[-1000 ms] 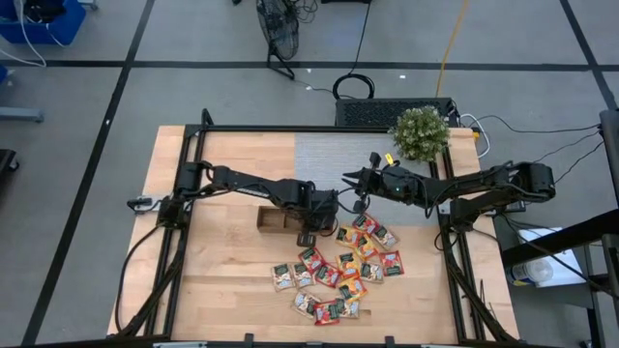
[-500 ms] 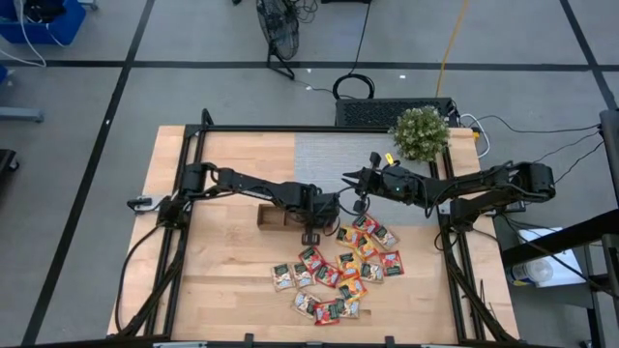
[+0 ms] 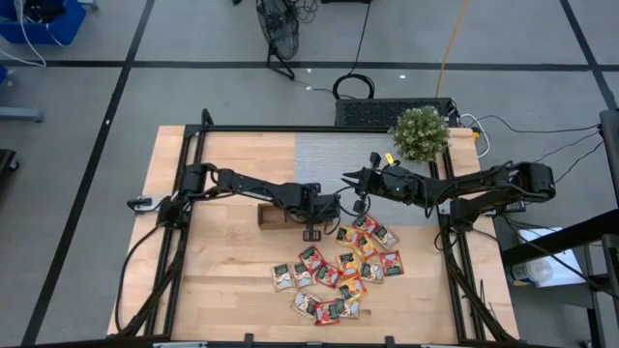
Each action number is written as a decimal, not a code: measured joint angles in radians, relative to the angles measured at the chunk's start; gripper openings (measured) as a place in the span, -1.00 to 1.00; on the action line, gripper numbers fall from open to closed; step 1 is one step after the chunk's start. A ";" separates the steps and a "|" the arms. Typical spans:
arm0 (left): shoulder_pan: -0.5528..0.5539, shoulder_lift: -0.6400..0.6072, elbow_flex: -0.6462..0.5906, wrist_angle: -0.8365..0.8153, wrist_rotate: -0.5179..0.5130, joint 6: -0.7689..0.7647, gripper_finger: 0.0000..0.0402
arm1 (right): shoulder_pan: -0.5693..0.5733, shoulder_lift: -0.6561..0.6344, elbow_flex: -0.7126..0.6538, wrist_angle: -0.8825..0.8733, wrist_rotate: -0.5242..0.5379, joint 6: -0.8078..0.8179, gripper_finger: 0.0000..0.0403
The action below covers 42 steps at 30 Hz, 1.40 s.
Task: Pick & Place Tea
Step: Put the red tea bag into the right section of the wooden organizer
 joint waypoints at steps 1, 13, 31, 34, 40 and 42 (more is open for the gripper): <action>0.000 0.000 0.000 0.000 0.003 -0.001 -0.97 | 0.000 0.000 0.000 0.000 0.000 0.000 -0.78; -0.026 -0.080 0.002 -0.005 0.009 -0.002 -0.80 | 0.000 0.000 0.000 0.000 0.000 -0.009 -0.78; -0.025 -0.654 -0.332 0.272 0.017 -0.013 -0.78 | 0.095 -0.202 0.000 -0.310 -0.003 -0.028 -0.78; -0.014 -0.788 -0.525 0.475 0.031 -0.023 -0.78 | 0.142 -0.247 0.000 -0.446 -0.008 -0.034 -0.75; -0.006 -0.939 -0.801 0.798 0.030 -0.069 -0.78 | 0.236 -0.235 -0.001 -0.718 -0.056 -0.011 -0.42; -0.006 -0.947 -0.836 0.874 0.030 -0.064 -0.78 | 0.277 -0.216 -0.001 -0.778 -0.074 -0.011 -0.31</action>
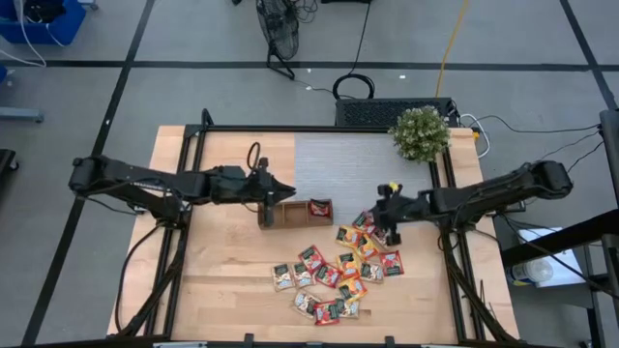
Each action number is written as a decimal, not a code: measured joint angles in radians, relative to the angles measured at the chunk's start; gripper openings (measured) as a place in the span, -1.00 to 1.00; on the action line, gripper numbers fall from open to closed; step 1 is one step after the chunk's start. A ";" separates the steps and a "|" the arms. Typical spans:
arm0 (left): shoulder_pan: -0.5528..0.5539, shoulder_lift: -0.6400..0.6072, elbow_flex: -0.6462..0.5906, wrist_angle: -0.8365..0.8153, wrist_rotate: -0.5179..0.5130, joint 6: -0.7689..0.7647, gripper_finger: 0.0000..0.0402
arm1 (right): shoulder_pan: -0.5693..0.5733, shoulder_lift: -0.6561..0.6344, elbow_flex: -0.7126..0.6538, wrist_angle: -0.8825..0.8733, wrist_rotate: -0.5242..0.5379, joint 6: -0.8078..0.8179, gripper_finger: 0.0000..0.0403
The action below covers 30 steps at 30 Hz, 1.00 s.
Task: Pick & Place Tea
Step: Put the red tea bag into the right section of the wooden organizer
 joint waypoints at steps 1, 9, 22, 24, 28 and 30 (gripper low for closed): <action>0.000 -0.004 -0.015 0.003 0.000 0.000 -0.78 | 0.018 0.015 0.000 -0.010 -0.006 0.005 -0.27; 0.002 0.006 -0.019 0.014 -0.005 0.004 -0.78 | 0.054 0.134 0.000 -0.026 -0.004 0.078 -0.16; 0.003 0.006 -0.019 0.008 -0.005 0.003 -0.78 | 0.055 0.275 0.003 0.017 -0.003 0.051 -0.26; 0.003 0.006 -0.018 0.011 -0.005 0.003 -0.78 | 0.055 0.276 0.003 0.015 -0.004 0.050 -0.37; 0.003 0.006 -0.018 0.009 -0.005 0.003 -0.78 | 0.056 0.269 0.001 0.008 -0.006 0.044 -0.71; 0.003 0.006 -0.018 0.009 -0.006 0.000 -0.78 | 0.058 0.268 0.001 0.014 -0.003 0.028 -0.90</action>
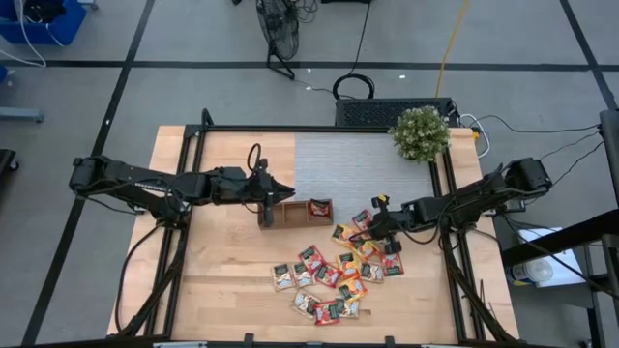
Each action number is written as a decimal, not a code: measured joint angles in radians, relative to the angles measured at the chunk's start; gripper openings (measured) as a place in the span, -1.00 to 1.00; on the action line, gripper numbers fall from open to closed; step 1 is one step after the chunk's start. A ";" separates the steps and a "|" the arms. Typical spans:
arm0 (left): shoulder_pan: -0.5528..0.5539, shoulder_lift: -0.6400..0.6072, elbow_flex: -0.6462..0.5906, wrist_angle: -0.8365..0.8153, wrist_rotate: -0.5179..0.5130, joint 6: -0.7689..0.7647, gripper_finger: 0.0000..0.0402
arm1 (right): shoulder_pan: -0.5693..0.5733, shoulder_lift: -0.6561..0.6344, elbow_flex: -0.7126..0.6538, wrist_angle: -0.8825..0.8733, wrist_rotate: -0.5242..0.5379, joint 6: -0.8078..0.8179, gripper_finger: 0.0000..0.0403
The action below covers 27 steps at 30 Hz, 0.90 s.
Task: Pick & Place Tea
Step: Put the red tea bag into the right section of the wooden organizer
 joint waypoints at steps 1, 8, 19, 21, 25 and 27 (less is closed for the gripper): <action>0.000 0.000 0.000 0.000 0.000 -0.004 -0.78 | 0.004 -0.002 0.000 0.001 0.002 -0.013 -0.94; 0.003 0.000 0.000 0.018 -0.007 -0.128 -0.78 | 0.058 -0.002 0.059 0.001 0.291 -0.172 -0.98; 0.059 0.041 0.002 0.063 0.027 -0.479 -0.62 | 0.063 0.023 0.103 0.467 0.627 -0.729 -0.99; 0.072 0.071 -0.001 0.107 0.056 -0.521 -0.48 | 0.053 0.047 0.103 0.568 0.626 -0.805 -0.99; 0.094 0.171 0.002 0.263 0.092 -0.572 -0.20 | 0.027 0.107 0.103 0.715 0.568 -0.901 -1.00; 0.103 0.222 0.011 0.319 0.114 -0.589 -0.08 | 0.017 0.136 0.103 0.768 0.564 -0.934 -1.00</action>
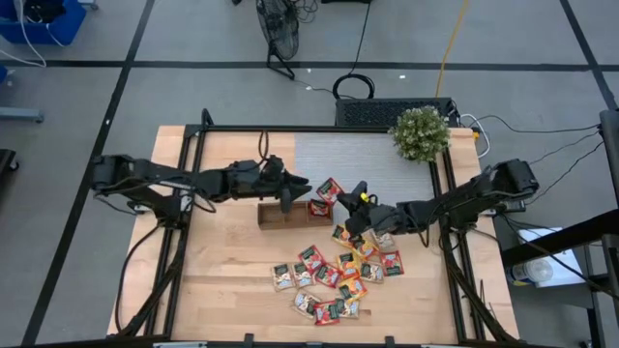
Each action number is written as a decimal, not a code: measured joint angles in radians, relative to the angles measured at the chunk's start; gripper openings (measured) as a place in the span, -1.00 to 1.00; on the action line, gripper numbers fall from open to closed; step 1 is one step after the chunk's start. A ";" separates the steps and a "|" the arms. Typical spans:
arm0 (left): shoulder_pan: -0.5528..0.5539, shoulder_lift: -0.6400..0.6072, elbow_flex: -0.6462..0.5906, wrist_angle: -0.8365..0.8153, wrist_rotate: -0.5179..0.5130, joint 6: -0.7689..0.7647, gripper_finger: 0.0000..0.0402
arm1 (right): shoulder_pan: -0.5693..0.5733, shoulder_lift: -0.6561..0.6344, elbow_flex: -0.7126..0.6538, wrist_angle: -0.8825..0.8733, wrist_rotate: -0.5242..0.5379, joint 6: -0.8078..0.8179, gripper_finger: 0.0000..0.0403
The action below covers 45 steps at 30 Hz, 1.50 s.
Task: Pick & Place Tea
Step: Put the red tea bag into the right section of the wooden organizer
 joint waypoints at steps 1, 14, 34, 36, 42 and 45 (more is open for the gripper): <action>0.006 0.015 0.008 0.007 0.015 -0.006 -0.04 | -0.002 0.012 0.000 0.032 0.002 -0.017 -1.00; 0.043 0.148 0.065 -0.002 0.047 -0.014 -0.09 | -0.007 0.037 0.000 0.171 -0.010 -0.044 -1.00; 0.042 0.115 0.066 -0.043 0.225 0.395 -0.98 | -0.018 0.035 0.000 0.177 -0.018 0.291 -0.82; 0.030 0.093 0.066 -0.107 0.224 0.495 -0.98 | -0.018 0.021 0.000 0.153 -0.002 0.331 -0.79; -0.028 0.014 0.084 -0.358 0.133 0.736 -0.99 | -0.027 -0.055 -0.002 0.072 0.028 0.435 -0.77; -0.061 0.016 0.100 -0.399 0.134 0.791 -0.99 | -0.047 -0.101 -0.003 0.028 -0.020 0.480 -0.79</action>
